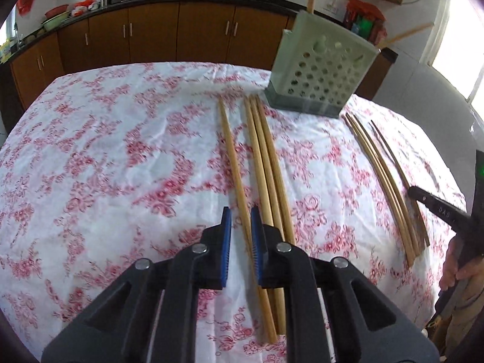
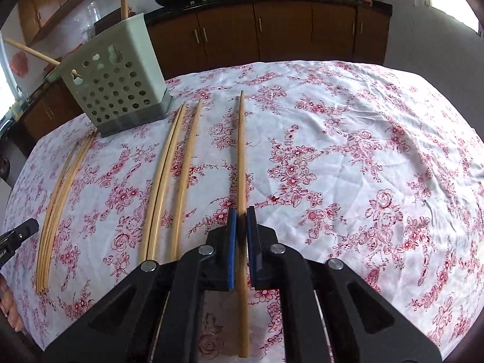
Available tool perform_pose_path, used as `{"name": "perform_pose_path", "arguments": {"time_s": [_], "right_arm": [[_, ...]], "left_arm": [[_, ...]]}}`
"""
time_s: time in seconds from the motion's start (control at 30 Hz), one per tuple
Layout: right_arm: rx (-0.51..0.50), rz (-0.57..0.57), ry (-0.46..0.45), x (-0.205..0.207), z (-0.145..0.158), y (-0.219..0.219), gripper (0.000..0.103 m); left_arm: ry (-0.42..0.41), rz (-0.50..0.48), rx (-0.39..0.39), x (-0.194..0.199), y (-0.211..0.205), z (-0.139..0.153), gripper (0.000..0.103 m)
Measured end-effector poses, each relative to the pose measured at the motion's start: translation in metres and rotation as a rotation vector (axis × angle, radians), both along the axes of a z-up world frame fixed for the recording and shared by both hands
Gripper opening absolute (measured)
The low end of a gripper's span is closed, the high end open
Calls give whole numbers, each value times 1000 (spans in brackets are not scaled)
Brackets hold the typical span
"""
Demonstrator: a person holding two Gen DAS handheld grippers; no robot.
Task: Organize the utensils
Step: 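Move both tools back down to the loose chopsticks on the cloth, then close the left tool on another chopstick while the right tool grasps one too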
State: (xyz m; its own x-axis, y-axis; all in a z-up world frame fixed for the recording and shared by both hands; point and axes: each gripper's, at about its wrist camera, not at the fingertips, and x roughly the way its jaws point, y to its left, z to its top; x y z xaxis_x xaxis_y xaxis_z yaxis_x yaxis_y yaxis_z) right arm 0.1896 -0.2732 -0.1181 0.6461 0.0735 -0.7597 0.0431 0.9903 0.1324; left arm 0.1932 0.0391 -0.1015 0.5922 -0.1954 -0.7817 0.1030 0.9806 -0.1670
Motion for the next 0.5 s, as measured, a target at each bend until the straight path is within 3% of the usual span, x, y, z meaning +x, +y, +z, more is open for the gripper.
{"name": "perform_pose_path", "arguments": {"time_s": [0.3, 0.5], "right_arm": [[-22, 35, -10, -8, 1, 4, 8], [-55, 47, -22, -4, 1, 6, 8]], "left_arm": [[3, -10, 91, -3, -14, -10, 11], [7, 51, 122, 14, -4, -8, 9]]}}
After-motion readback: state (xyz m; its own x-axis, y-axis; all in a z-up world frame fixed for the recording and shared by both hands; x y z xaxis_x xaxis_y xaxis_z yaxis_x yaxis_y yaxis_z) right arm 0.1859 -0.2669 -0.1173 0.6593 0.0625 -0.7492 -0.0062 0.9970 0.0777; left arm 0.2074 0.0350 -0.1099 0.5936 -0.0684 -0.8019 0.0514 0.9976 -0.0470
